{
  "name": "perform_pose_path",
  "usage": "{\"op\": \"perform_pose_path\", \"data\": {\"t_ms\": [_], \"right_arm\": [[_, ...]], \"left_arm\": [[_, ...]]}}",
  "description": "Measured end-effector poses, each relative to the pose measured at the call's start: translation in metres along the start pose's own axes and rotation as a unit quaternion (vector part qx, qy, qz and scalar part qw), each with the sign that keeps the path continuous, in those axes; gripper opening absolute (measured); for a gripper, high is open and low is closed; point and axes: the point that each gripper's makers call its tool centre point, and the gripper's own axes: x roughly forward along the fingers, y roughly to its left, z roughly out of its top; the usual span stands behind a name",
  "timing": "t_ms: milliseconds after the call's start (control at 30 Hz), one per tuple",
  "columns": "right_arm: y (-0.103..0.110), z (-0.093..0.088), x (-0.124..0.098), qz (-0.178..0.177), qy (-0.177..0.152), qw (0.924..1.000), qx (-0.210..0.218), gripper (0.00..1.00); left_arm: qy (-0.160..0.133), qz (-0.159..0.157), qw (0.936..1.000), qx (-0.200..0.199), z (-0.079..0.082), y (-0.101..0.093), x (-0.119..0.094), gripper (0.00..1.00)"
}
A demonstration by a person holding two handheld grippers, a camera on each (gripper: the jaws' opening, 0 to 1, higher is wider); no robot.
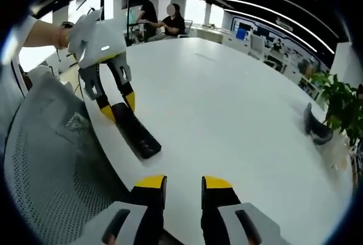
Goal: Press the specified remote control buttons in sequence, fully releasing each button before pressing the next.
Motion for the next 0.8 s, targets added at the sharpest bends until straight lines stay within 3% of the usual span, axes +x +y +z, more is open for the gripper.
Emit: {"op": "perform_pose_path", "data": {"t_ms": [333, 800], "right_arm": [[0.0028, 0.0002, -0.0011, 0.009, 0.002, 0.9999, -0.007, 0.19], [0.0021, 0.0039, -0.0029, 0.011, -0.01, 0.9999, 0.002, 0.19]], "left_arm": [[-0.018, 0.004, 0.9998, -0.01, 0.001, -0.0119, -0.0007, 0.24], [-0.075, -0.009, 0.9972, -0.003, 0.0008, -0.0111, -0.0034, 0.26]]}}
